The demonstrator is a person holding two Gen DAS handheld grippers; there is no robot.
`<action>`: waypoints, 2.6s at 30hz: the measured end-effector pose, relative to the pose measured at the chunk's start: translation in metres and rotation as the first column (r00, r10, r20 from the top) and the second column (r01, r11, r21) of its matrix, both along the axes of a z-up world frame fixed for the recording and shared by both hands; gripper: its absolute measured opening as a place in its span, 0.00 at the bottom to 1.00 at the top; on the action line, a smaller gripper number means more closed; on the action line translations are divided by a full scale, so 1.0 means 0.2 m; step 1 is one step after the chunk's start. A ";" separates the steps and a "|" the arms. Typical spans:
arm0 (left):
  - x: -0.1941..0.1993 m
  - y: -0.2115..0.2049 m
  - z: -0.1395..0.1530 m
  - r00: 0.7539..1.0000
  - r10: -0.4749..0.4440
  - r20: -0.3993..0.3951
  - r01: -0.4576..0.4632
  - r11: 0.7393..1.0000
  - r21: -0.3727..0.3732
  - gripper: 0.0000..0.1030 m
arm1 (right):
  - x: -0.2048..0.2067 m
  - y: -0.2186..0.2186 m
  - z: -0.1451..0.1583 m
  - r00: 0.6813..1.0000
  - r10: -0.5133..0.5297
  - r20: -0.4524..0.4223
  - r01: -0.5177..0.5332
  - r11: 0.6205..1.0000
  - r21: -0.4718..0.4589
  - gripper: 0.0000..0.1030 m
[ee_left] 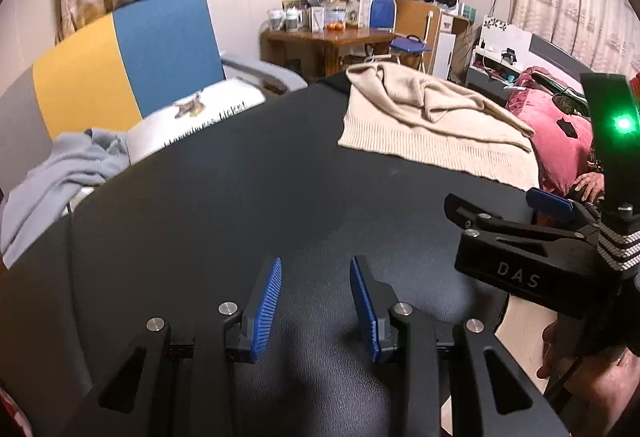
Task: Fold clothes
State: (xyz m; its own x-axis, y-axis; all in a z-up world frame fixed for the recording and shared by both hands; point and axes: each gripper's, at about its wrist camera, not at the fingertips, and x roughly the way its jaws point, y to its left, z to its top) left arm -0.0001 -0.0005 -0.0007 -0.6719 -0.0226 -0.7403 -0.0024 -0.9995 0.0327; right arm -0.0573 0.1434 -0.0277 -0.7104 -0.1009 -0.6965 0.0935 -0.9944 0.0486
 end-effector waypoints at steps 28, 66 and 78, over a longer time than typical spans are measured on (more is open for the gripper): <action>0.10 -0.40 -0.44 0.976 0.124 0.180 -0.139 0.988 0.072 0.41 | -0.30 0.29 -0.26 0.994 0.066 0.088 -0.030 0.932 -0.361 0.78; 0.10 -0.51 -0.54 0.986 0.044 0.164 -0.078 0.975 0.209 0.81 | -1.62 0.66 -0.48 0.986 -0.164 0.010 0.122 0.687 -0.717 0.14; 0.13 -0.58 -0.51 0.983 0.062 0.174 -0.111 0.950 0.291 0.75 | -1.33 0.11 -0.27 0.940 0.323 -0.109 -0.316 0.708 -0.631 0.02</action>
